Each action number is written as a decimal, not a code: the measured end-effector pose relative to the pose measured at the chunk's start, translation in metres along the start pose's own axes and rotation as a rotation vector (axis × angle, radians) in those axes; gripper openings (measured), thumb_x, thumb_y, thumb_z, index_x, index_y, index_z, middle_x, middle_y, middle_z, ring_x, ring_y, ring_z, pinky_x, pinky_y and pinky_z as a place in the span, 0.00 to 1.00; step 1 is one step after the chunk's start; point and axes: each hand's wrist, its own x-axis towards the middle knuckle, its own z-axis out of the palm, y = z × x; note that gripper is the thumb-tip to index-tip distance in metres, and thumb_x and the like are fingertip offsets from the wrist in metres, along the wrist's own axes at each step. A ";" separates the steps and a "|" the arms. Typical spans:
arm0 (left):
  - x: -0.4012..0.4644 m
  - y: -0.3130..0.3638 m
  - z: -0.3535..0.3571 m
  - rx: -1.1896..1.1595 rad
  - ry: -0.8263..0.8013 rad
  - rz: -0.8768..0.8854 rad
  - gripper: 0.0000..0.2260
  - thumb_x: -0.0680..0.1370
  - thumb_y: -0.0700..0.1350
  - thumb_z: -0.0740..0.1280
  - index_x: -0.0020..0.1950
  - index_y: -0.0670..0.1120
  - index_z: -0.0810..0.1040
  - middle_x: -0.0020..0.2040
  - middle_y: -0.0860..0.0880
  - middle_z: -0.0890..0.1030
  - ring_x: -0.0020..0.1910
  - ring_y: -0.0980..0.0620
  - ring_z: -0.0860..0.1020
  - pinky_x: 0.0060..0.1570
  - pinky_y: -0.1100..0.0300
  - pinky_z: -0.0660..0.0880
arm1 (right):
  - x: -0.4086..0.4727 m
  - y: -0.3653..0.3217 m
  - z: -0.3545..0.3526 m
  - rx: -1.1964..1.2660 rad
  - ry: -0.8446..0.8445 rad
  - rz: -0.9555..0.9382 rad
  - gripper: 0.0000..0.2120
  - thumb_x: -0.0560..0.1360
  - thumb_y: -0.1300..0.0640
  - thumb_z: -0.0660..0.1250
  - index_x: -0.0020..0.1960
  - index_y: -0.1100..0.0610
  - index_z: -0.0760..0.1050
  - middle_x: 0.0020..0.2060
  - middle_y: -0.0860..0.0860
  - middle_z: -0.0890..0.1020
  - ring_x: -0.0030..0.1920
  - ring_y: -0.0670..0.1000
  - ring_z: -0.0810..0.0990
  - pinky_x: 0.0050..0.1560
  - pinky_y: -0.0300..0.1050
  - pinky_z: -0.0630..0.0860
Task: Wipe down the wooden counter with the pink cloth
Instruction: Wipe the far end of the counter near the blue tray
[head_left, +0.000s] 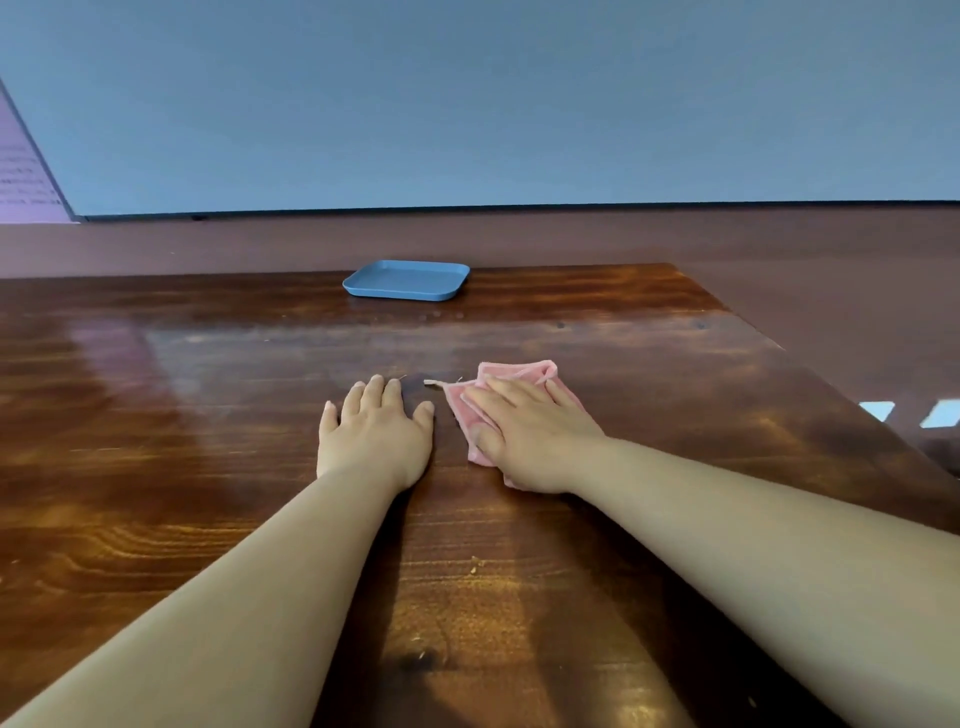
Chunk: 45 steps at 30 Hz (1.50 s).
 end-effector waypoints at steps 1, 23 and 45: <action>0.000 0.000 -0.001 -0.002 -0.008 0.002 0.29 0.81 0.61 0.44 0.79 0.49 0.52 0.80 0.51 0.50 0.78 0.51 0.46 0.75 0.47 0.44 | 0.007 -0.004 -0.004 -0.011 -0.003 0.025 0.26 0.84 0.46 0.46 0.81 0.48 0.53 0.82 0.49 0.52 0.80 0.51 0.49 0.78 0.58 0.46; 0.012 -0.069 -0.006 0.007 0.054 -0.049 0.29 0.81 0.62 0.45 0.79 0.51 0.55 0.79 0.53 0.52 0.78 0.53 0.48 0.75 0.48 0.46 | 0.012 -0.023 0.010 -0.004 0.010 -0.147 0.32 0.79 0.39 0.36 0.81 0.45 0.52 0.81 0.45 0.53 0.81 0.47 0.47 0.78 0.53 0.43; 0.013 -0.071 -0.010 -0.068 0.038 -0.026 0.28 0.81 0.60 0.40 0.78 0.52 0.59 0.79 0.52 0.56 0.78 0.51 0.51 0.75 0.47 0.47 | 0.012 -0.069 0.014 -0.027 -0.050 -0.165 0.28 0.84 0.42 0.44 0.82 0.47 0.48 0.82 0.49 0.48 0.81 0.51 0.45 0.78 0.56 0.41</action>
